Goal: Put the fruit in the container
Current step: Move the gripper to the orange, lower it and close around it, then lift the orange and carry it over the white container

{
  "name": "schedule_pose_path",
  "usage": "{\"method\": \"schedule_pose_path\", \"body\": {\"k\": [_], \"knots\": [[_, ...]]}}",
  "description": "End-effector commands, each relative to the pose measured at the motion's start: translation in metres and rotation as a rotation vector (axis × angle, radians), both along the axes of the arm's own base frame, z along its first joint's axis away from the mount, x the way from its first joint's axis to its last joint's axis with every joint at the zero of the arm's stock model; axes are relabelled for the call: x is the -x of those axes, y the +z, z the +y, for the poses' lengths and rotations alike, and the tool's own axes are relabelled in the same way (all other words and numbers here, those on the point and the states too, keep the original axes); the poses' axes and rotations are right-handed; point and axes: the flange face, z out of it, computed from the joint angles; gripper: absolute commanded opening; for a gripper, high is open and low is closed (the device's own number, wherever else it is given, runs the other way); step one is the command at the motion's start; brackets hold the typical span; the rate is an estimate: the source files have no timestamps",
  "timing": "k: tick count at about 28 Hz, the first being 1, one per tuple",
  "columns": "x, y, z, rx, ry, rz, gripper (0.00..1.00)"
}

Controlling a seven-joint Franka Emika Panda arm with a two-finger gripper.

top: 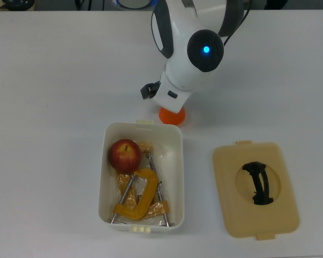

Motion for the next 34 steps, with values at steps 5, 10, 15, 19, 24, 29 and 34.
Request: {"method": "schedule_pose_path", "body": {"k": [5, 10, 15, 19, 24, 29, 34], "knots": [[-0.013, -0.028, 0.002, 0.055, 0.008, -0.068, 1.0], [-0.017, -0.033, 0.01, 0.053, -0.001, -0.11, 1.0], [-0.018, -0.03, 0.021, 0.046, 0.008, -0.138, 1.0], [-0.019, -0.028, 0.023, 0.04, 0.011, -0.145, 1.0], [-0.023, -0.025, 0.025, 0.03, 0.013, -0.177, 0.59], [-0.024, -0.02, 0.026, 0.028, 0.012, -0.184, 0.03], [-0.026, -0.001, 0.025, 0.02, 0.001, -0.202, 0.0]]}}
